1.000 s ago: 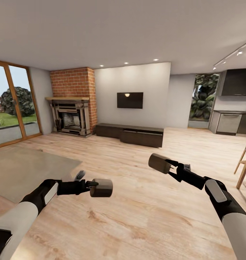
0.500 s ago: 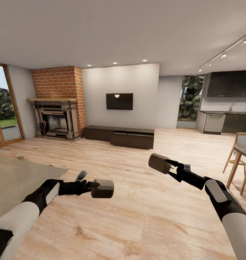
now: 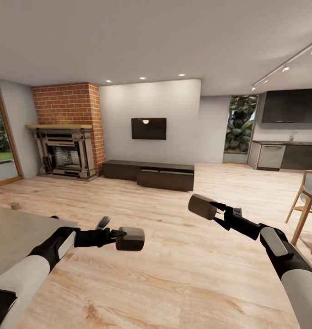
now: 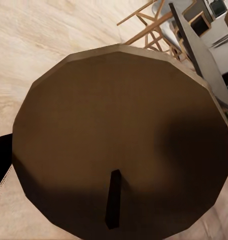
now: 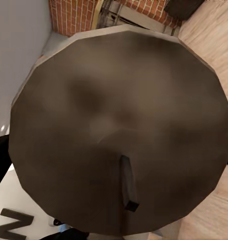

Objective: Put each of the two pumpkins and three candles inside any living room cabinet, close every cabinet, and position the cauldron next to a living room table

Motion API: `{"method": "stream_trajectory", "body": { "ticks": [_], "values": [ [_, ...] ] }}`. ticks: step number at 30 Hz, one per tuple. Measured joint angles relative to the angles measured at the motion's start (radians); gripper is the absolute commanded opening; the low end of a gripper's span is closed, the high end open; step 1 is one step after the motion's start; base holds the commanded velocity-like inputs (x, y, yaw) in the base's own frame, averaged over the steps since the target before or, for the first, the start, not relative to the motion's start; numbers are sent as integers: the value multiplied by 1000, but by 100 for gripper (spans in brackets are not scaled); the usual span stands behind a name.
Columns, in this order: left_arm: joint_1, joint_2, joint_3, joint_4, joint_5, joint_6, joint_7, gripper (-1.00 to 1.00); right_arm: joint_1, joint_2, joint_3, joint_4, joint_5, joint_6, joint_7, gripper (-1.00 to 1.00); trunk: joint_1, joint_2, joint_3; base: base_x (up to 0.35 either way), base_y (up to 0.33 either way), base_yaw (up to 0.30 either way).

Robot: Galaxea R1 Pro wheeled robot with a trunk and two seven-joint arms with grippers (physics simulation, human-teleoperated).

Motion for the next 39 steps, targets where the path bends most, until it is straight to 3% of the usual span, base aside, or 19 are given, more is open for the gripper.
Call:
{"method": "stream_trajectory", "body": {
  "ticks": [20,39],
  "values": [
    [0,0,0,1,-1,0,1,-100,0,1,-2,1,-3,5,-3,-100,0,0,0,337,0,-116],
    [0,0,-2,0,-2,-1,3,-100,0,2,-4,2,-4,14,-3,-100,0,0,-25,335,-8,119]
  ]
}}
